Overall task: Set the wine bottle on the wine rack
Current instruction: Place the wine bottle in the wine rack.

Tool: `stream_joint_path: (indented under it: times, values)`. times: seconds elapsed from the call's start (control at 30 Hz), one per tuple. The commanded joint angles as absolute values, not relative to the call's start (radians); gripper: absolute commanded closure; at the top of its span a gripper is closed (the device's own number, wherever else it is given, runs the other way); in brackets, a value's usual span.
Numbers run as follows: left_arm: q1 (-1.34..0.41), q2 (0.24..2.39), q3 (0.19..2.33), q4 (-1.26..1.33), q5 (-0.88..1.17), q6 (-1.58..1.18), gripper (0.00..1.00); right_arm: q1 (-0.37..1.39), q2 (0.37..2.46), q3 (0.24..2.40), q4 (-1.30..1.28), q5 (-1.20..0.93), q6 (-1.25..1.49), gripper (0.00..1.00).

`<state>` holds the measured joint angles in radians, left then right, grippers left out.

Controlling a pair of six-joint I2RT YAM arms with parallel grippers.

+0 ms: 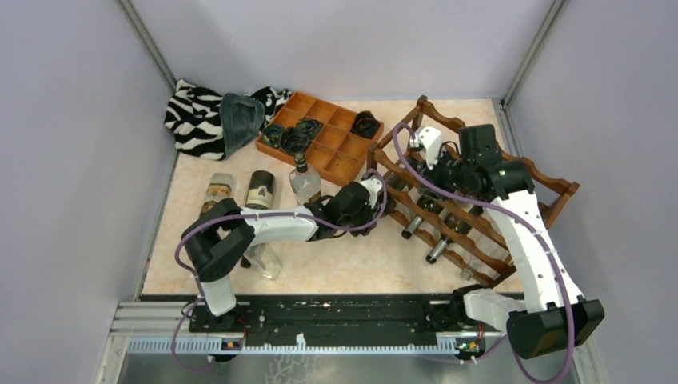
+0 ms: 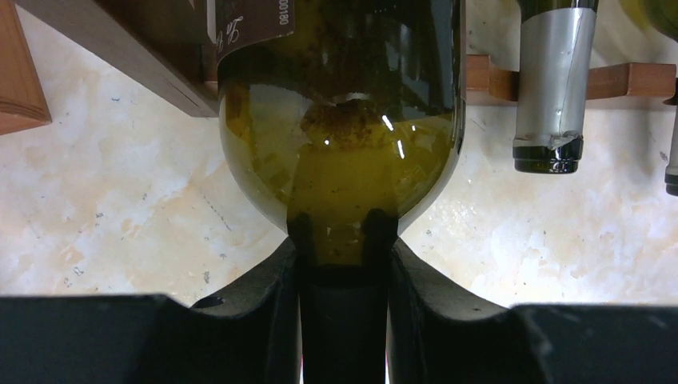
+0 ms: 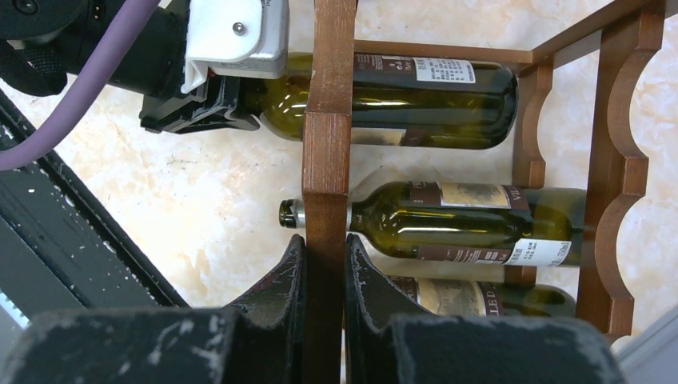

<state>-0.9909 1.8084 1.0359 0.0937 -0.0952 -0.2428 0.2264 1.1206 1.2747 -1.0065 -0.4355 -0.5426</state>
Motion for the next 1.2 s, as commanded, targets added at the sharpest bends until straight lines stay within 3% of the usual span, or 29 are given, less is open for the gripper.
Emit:
stream_joint_path:
  times: [0.0, 0.63, 1.17]
  values:
    - [-0.98, 1.803, 1.094, 0.27, -0.099, -0.249, 1.0, 0.232, 1.066, 1.29, -0.963, -0.561, -0.569, 1.0]
    - [-0.968, 1.878, 1.165, 0.298, -0.058, -0.333, 1.0, 0.226, 1.057, 1.285, -0.965, -0.588, -0.568, 1.0]
    - [-0.952, 1.884, 1.116, 0.486, -0.006, -0.42, 1.0, 0.196, 1.073, 1.321, -0.982, -0.71, -0.558, 1.0]
